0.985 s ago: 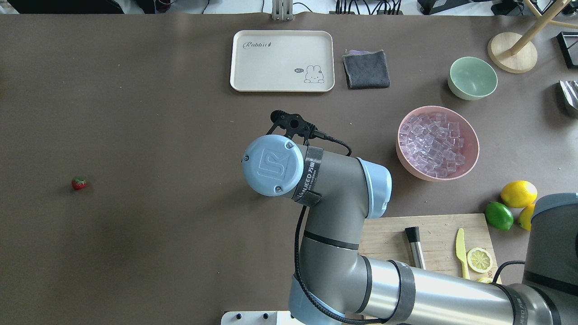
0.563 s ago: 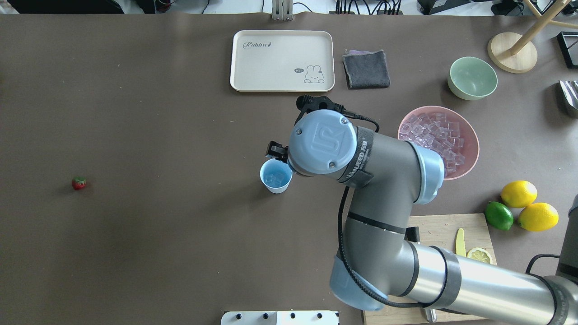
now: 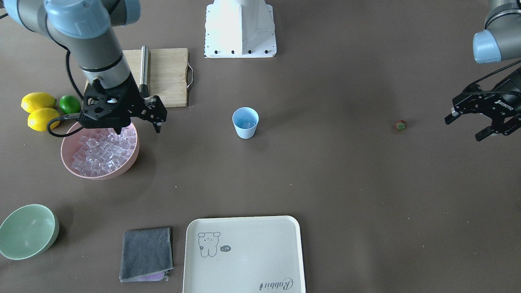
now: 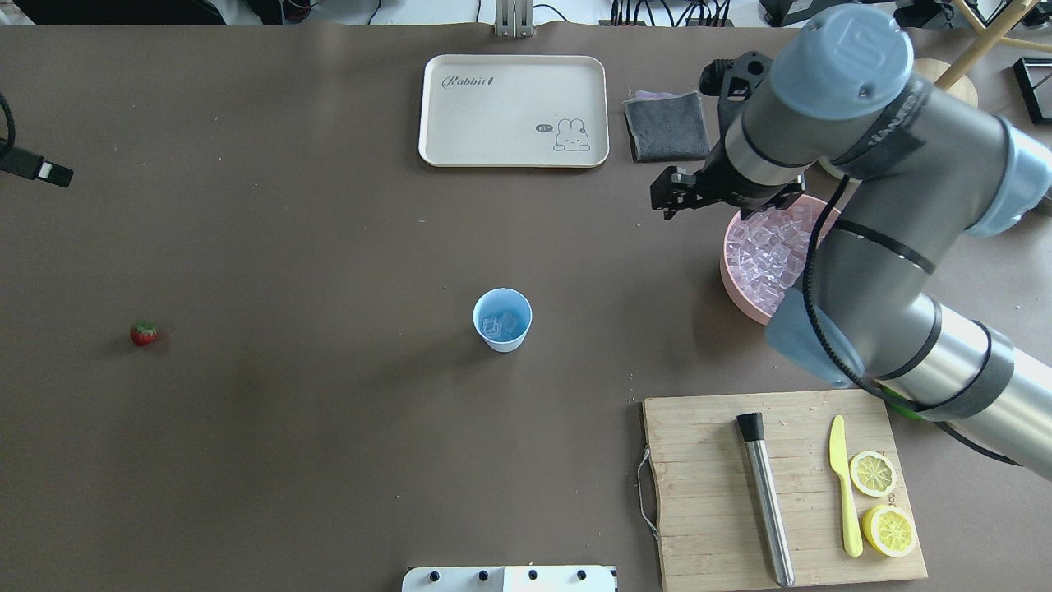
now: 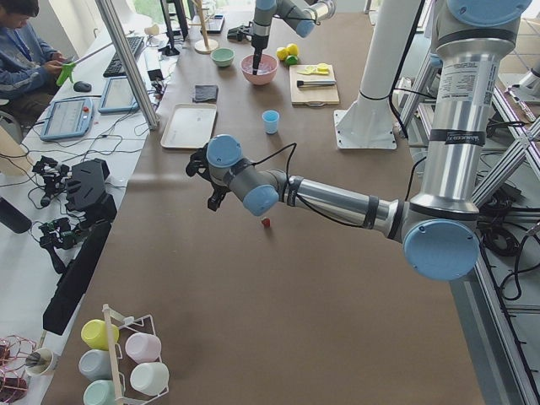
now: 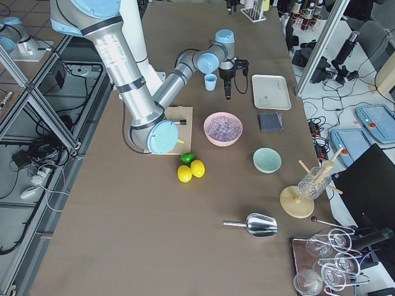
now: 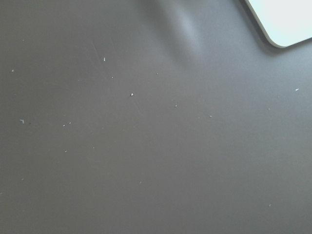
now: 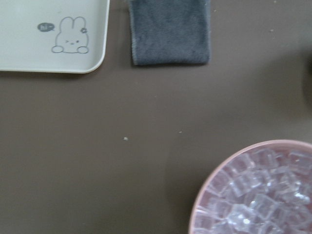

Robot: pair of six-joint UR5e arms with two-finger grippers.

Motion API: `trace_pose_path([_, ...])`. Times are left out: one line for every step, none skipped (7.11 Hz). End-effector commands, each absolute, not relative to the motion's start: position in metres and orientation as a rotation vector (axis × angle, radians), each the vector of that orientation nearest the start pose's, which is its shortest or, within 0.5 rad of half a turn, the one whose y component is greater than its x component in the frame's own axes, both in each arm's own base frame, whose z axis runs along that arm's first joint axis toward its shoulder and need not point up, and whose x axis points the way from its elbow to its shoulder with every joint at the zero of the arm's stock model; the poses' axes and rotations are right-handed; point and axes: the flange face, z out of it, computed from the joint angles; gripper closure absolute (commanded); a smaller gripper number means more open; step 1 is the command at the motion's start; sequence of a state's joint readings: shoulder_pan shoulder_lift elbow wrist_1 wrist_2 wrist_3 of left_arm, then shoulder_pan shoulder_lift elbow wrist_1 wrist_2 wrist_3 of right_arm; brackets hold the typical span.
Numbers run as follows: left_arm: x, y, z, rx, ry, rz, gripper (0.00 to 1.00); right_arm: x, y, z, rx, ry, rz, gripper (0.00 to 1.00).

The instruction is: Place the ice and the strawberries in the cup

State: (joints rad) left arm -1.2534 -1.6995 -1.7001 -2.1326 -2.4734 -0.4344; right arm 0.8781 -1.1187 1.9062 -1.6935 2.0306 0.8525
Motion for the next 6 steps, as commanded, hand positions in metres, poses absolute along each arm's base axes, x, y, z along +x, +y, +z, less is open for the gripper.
trace_pose_path([0.148,-0.533,0.46,0.386,1.012,0.255,0.0,-0.171,-0.534,0.374,0.166,-0.746,-0.146,0.0])
trace_pose_path([0.158,-0.531,0.463,0.369,1.01,0.249,0.0,-0.1,-0.517,0.431,0.163,-0.724,-0.185,0.0])
trace_pose_path([0.162,-0.529,0.458,0.343,1.032,0.207,0.01,-0.026,-0.492,0.485,0.169,-0.717,-0.226,0.0])
trace_pose_path([0.162,-0.528,0.448,0.345,1.063,0.166,0.01,0.028,-0.472,0.523,0.169,-0.696,-0.227,0.0])
trace_pose_path([0.163,-0.527,0.453,0.337,1.058,0.152,0.01,0.058,-0.446,0.552,0.144,-0.693,-0.187,0.0])
trace_pose_path([0.163,-0.526,0.456,0.34,1.051,0.155,0.0,0.08,-0.412,0.585,0.098,-0.737,-0.118,0.0])
